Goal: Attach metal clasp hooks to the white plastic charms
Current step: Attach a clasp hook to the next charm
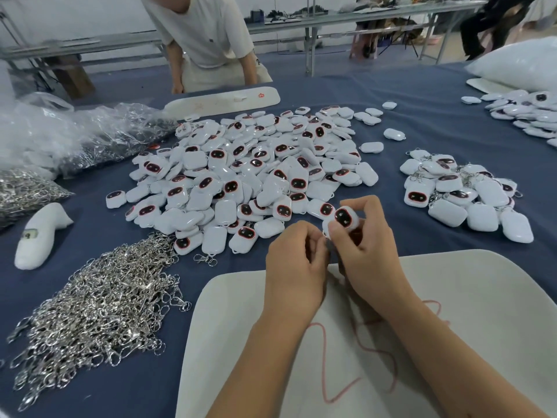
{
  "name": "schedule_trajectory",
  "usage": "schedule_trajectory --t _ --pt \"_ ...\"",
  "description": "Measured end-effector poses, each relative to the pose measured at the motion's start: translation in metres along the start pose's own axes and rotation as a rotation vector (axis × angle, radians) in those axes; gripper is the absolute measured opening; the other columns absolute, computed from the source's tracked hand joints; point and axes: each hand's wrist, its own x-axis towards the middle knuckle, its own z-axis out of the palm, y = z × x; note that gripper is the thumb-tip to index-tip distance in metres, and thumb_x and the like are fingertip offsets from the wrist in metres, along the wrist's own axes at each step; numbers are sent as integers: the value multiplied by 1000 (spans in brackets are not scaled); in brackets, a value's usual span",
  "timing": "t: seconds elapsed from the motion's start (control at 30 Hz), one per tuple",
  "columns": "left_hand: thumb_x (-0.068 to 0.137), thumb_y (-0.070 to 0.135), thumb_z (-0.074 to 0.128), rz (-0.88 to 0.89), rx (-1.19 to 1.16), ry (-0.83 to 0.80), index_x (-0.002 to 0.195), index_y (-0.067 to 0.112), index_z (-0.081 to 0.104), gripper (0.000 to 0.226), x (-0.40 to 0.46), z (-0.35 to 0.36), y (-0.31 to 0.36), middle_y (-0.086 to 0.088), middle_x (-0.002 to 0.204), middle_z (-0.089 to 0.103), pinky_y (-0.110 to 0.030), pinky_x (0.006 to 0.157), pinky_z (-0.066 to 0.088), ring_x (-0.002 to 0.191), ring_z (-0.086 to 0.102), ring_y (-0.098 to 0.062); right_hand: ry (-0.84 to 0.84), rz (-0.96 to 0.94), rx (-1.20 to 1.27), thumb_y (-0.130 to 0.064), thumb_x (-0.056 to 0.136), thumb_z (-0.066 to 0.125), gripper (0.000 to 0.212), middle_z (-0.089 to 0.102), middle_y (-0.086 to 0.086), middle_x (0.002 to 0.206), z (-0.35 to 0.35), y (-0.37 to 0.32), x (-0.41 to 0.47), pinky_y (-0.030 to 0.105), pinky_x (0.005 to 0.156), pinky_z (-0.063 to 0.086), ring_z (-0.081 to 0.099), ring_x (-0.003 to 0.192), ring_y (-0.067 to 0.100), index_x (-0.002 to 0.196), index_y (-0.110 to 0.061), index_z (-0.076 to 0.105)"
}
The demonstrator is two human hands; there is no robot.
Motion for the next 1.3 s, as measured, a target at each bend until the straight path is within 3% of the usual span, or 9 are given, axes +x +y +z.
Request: schedule_trajectory --t 0.13,0.27,0.53,0.7,0.97,1.1,1.2,1.3 --pt "92 13 62 199 53 75 86 18 59 8 4 -4 2 8 87 56 -41 73 46 88 51 -18 -21 151 317 -16 106 59 12 64 2 68 -2 -1 0 28 48 48 57 55 12 108 -24 50" --pt "91 5 67 280 26 80 88 16 62 12 7 -8 1 9 102 61 -37 86 48 102 54 -15 -45 220 483 -12 107 57 9 59 3 64 -1 -5 -1 30 39 45 48 49 14 110 -16 49" --pt "86 5 71 196 -69 44 92 21 73 18 8 -15 -2 16 90 71 -15 82 49 89 66 -3 -48 242 568 -16 102 61 12 58 6 64 -2 -3 1 27 38 43 45 47 14 109 -16 51" --pt "87 12 74 156 -90 68 89 23 76 12 10 -17 -4 17 86 73 -24 80 53 87 69 -6 -64 251 558 -22 97 63 16 59 5 64 -1 -3 1 27 39 42 45 46 15 108 -17 52" --pt "84 13 75 145 -55 85 84 20 79 9 10 -20 -3 15 82 74 -30 77 55 81 70 -5 -59 195 454 -10 106 58 12 60 3 64 -1 -4 -2 31 39 46 49 49 16 110 -14 47" --pt "84 12 72 184 117 100 79 14 77 7 8 -15 1 5 74 71 -42 70 54 72 64 -17 13 41 193 -13 103 64 24 63 5 65 2 -7 -7 41 40 50 55 47 23 102 -26 44" --pt "86 10 73 173 225 102 76 13 72 11 7 -13 5 1 71 68 -47 66 51 70 61 -24 54 -107 -14 -13 99 67 32 62 3 66 6 -7 -9 38 43 49 58 45 20 99 -29 39" --pt "86 9 70 91 177 101 83 18 67 11 6 -13 9 5 71 67 -46 68 52 70 61 -21 26 -196 -105 -13 97 69 32 62 -5 72 8 -5 -9 31 53 47 61 60 18 104 -25 40"
